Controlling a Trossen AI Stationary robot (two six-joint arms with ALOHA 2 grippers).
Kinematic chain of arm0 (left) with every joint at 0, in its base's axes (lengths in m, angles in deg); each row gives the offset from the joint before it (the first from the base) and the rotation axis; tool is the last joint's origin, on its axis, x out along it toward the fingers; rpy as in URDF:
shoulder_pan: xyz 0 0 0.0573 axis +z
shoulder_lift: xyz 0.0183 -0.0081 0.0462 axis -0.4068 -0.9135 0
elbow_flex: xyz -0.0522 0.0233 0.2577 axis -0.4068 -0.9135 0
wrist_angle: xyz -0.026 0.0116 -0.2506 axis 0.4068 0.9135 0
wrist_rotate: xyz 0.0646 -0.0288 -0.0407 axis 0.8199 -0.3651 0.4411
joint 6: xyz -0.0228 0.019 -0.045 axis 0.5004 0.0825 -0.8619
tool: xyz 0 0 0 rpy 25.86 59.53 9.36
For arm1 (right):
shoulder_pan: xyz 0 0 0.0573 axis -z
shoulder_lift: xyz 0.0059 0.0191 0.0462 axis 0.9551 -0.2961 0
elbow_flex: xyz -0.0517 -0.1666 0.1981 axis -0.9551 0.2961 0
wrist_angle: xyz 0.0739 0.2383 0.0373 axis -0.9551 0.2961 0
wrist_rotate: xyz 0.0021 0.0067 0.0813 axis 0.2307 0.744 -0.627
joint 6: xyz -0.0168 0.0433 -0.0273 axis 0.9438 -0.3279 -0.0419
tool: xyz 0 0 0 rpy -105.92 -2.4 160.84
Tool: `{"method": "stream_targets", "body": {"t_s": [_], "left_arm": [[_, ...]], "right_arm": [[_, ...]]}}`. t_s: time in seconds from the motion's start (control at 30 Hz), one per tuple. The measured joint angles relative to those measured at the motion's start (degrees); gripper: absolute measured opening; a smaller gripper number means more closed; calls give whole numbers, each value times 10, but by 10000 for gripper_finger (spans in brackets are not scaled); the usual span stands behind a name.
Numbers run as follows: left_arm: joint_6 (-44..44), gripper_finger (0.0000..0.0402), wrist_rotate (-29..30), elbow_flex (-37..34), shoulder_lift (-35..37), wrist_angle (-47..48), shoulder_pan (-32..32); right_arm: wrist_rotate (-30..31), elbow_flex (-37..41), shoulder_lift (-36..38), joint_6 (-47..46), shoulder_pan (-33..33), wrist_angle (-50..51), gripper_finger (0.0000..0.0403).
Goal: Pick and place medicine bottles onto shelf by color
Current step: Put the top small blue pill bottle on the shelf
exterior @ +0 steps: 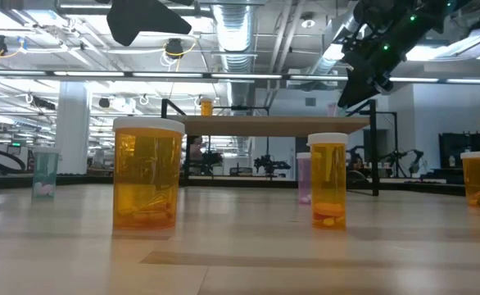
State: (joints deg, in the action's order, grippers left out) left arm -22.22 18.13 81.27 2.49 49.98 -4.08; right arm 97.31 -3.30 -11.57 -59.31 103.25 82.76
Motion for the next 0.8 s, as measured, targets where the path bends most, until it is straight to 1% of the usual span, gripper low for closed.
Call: {"method": "stream_targets", "body": {"t_s": [0.4,0.8], "left_arm": [[0,208,0,0,0,0,0],[0,208,0,0,0,0,0]], "right_arm": [[0,0,0,0,0,-18,141],[1,0,0,0,0,-1,136]]}}
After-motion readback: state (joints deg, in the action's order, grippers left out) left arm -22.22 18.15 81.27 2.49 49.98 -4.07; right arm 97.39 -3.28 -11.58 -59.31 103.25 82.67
